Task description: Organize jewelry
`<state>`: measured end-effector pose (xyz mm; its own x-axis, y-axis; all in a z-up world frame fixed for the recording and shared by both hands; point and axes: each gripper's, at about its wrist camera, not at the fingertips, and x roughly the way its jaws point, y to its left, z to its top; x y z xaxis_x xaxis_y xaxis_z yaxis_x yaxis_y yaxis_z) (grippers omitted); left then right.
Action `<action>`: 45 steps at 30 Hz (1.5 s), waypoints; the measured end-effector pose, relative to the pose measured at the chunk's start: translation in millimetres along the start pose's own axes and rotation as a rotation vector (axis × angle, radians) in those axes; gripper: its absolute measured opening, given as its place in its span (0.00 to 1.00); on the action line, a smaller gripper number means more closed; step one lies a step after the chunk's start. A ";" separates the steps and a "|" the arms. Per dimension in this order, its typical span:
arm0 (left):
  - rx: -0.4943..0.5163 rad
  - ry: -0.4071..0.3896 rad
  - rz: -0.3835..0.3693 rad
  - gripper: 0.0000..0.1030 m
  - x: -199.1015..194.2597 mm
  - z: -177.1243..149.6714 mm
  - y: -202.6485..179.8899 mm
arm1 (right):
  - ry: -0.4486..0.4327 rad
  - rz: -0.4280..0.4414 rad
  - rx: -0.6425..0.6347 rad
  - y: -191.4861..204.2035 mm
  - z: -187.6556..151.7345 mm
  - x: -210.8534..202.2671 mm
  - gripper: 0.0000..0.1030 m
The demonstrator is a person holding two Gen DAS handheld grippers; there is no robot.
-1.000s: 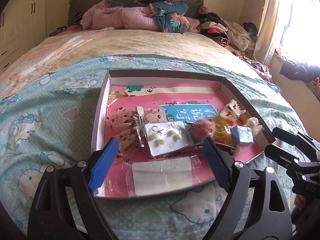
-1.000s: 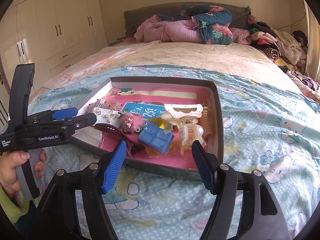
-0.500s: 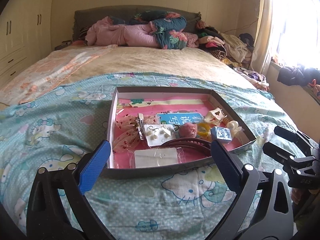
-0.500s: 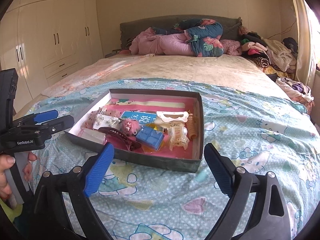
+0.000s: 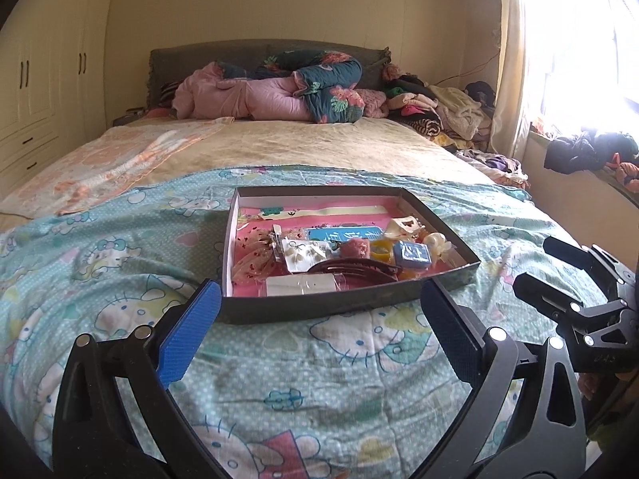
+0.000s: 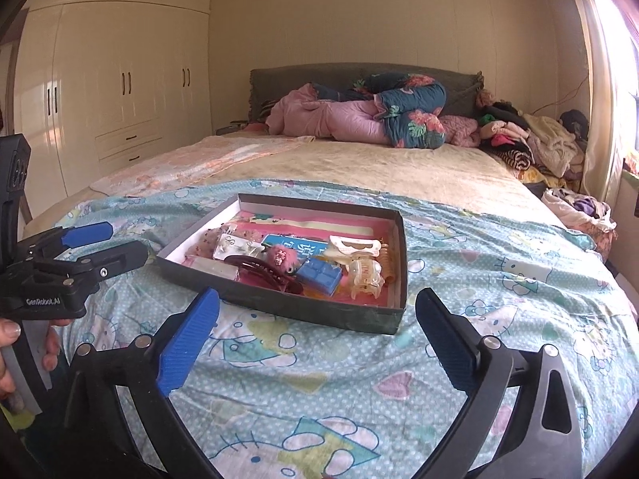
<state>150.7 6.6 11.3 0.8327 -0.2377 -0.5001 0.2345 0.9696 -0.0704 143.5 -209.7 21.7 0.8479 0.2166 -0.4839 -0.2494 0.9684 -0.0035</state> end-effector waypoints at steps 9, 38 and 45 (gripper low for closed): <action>-0.012 -0.021 0.024 0.89 -12.9 -16.9 1.7 | -0.056 -0.039 0.016 7.3 -10.4 -15.7 0.94; -0.041 -0.124 0.043 0.89 -30.4 -45.8 0.2 | -0.254 -0.192 0.060 14.3 -55.4 -39.4 0.94; -0.021 -0.102 0.086 0.89 -24.7 -47.9 -3.4 | -0.214 -0.197 0.058 15.7 -56.5 -33.8 0.94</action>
<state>105.3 12.0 -17.4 0.8961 -0.1571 -0.4151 0.1501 0.9874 -0.0495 84.5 -208.8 -11.4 0.9581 0.0391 -0.2836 -0.0483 0.9985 -0.0257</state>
